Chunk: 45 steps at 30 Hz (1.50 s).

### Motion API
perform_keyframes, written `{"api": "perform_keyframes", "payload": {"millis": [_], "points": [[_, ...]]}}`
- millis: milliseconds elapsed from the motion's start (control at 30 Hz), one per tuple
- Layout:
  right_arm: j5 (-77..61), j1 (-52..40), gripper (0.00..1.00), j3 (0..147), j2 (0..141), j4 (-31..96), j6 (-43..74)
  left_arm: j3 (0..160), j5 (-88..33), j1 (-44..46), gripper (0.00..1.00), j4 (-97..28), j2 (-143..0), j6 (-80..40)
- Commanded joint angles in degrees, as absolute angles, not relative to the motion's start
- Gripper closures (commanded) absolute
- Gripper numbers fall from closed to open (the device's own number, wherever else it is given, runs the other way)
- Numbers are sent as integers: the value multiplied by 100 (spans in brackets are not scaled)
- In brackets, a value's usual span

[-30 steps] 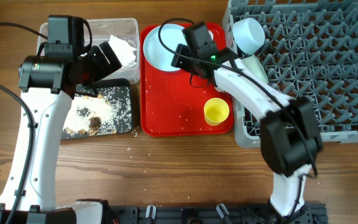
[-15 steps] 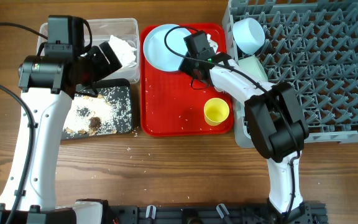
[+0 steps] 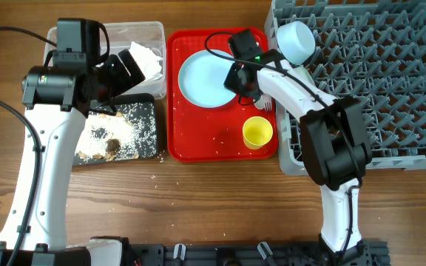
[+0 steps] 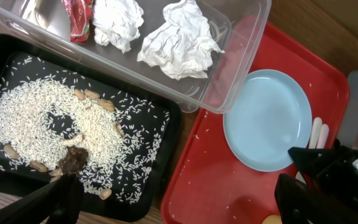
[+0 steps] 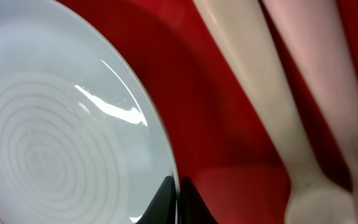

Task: Sort waste into correct bins and load items into the dishwasher rack
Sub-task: 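Move the right gripper to the light-blue plate and grasp its edge, then carry the light-blue plate with the right gripper into the dish rack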

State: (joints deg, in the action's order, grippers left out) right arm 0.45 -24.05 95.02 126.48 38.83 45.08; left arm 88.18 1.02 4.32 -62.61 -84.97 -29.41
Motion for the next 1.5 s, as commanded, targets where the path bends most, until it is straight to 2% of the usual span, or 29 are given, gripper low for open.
{"api": "perform_keyframes", "payload": {"millis": [0, 200, 367, 433, 533, 633, 800, 933, 1233, 1367, 1400, 1467], "points": [[82, -2364, 96, 9612, 12031, 3798, 3577, 8818, 158, 412, 0, -6243, -8508, -2873], [674, -2362, 96, 9612, 10593, 3835, 2781, 8818, 158, 412, 0, -6243, -8508, -2873], [3197, -2359, 96, 9612, 9592, 4235, 2495, 8818, 158, 412, 0, -6243, -8508, -2873], [4772, -2314, 96, 9612, 9395, 4403, 1841, 8818, 158, 412, 0, -6243, -8508, -2873], [5719, -2093, 96, 9609, 9376, 4366, 794, 8818, 158, 412, 0, -6243, -8508, -2873], [5736, -1747, 96, 9605, 9376, 4333, -54, 8818, 158, 412, 0, -6243, -8508, -2873], [5684, -1022, 96, 9592, 9437, 4237, -458, 8818, 158, 412, 0, -6243, -8508, -2873], [5651, -825, 96, 9371, 9725, 3793, -1208, 8818, 158, 412, 0, -6243, -8508, -2873], [5642, -648, 96, 9249, 10696, 3450, -1339, 8818, 158, 412, 0, -6243, -8508, -2873], [5146, -515, 96, 9249, 10868, 3457, -1339, 8818, 158, 412, 0, -6243, -8508, -2873], [4882, -513, 90, 9249, 10879, 3463, -1339, 8818, 158, 412, 0, -6243, -8508, -2873], [4480, -523, 57, 9249, 10879, 3472, -1328, 8818, 158, 412, 0, -6243, -8508, -2873]]}}
